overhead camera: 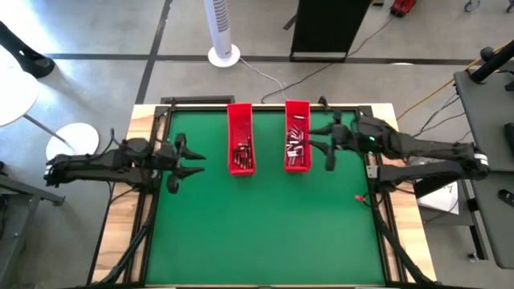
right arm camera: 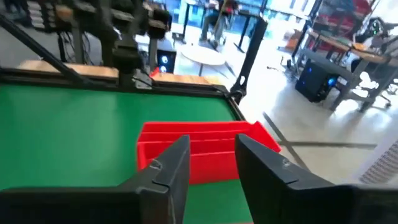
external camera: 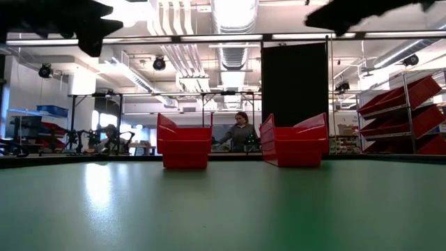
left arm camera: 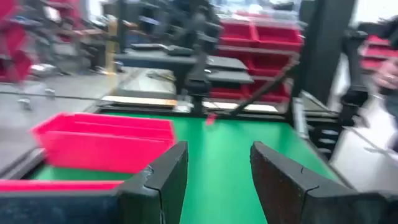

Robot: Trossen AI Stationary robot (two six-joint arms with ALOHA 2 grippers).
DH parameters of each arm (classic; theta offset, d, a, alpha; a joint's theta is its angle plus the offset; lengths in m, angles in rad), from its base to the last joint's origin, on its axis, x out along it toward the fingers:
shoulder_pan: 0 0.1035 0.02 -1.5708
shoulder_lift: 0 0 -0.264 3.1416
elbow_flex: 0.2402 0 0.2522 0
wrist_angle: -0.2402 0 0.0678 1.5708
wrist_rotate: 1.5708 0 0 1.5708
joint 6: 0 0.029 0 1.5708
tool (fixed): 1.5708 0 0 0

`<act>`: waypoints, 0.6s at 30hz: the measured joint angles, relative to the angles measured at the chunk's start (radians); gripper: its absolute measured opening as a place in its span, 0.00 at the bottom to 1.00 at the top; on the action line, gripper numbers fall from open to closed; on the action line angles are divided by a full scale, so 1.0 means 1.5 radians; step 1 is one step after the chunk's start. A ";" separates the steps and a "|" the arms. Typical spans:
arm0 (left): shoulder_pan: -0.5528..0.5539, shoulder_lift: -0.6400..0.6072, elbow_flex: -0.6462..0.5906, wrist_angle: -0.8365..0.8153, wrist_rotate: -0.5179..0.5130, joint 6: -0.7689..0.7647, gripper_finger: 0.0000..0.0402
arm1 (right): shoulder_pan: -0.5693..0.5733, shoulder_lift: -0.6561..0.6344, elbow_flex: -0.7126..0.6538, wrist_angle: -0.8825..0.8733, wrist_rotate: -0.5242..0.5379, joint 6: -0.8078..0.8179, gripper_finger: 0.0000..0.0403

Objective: Sort batteries
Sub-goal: Return to home position

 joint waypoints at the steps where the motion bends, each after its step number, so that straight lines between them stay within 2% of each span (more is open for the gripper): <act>1: 0.000 -0.027 -0.023 0.009 -0.017 0.001 0.39 | 0.003 -0.034 -0.025 0.002 0.000 0.004 0.29; 7: 0.000 -0.167 -0.099 0.030 -0.046 -0.014 0.39 | 0.020 -0.265 -0.199 0.001 -0.001 0.071 0.20; 13: 0.000 -0.272 -0.159 -0.014 -0.047 -0.030 0.39 | 0.025 -0.515 -0.350 -0.001 -0.005 0.125 0.13; 15: 0.000 -0.282 -0.188 -0.004 -0.047 -0.042 0.39 | 0.025 -0.541 -0.387 0.026 -0.005 0.131 0.10; 18: 0.000 -0.269 -0.233 0.032 -0.052 -0.055 0.39 | 0.028 -0.510 -0.423 0.029 -0.010 0.136 0.08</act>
